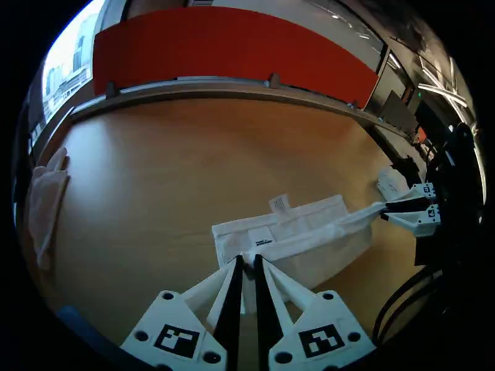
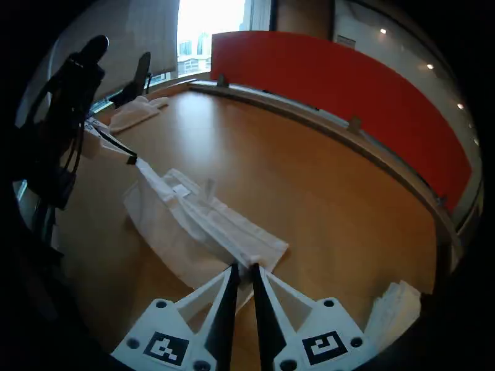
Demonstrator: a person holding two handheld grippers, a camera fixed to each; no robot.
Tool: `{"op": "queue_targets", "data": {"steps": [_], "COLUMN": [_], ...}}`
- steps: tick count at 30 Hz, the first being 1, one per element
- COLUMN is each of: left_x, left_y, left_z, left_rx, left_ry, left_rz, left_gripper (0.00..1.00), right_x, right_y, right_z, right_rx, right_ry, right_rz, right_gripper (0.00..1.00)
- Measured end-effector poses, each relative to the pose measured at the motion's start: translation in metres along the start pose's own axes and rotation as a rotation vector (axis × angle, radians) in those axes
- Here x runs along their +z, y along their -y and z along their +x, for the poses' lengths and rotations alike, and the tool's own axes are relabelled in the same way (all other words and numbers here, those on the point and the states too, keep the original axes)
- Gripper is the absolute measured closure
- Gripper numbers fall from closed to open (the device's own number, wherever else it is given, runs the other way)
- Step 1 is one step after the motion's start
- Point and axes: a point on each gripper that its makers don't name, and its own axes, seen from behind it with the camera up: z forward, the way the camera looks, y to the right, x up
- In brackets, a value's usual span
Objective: Fold towel
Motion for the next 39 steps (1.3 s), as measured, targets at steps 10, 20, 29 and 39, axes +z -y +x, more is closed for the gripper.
{"op": "queue_targets", "data": {"steps": [10,20,29,39], "left_x": [0.031,0.058,0.069,0.060], "left_y": [0.009,0.024,0.036,0.048], "left_z": [-0.011,-0.012,-0.006,0.012], "left_rx": [0.008,0.025,0.056,0.077], "left_ry": [0.021,0.024,0.033,0.011], "left_rz": [0.028,0.081,0.126,0.154], "left_gripper": [0.87,0.75,0.66,0.36], "right_x": [0.027,0.051,0.060,0.059], "right_y": [-0.008,-0.018,-0.031,-0.041], "right_z": [-0.012,-0.022,-0.019,-0.008], "right_rx": [0.045,0.076,0.092,0.105], "right_ry": [0.040,0.080,0.083,0.065], "right_rz": [-0.027,-0.070,-0.111,-0.136], "right_gripper": [0.82,0.71,0.54,0.32]}}
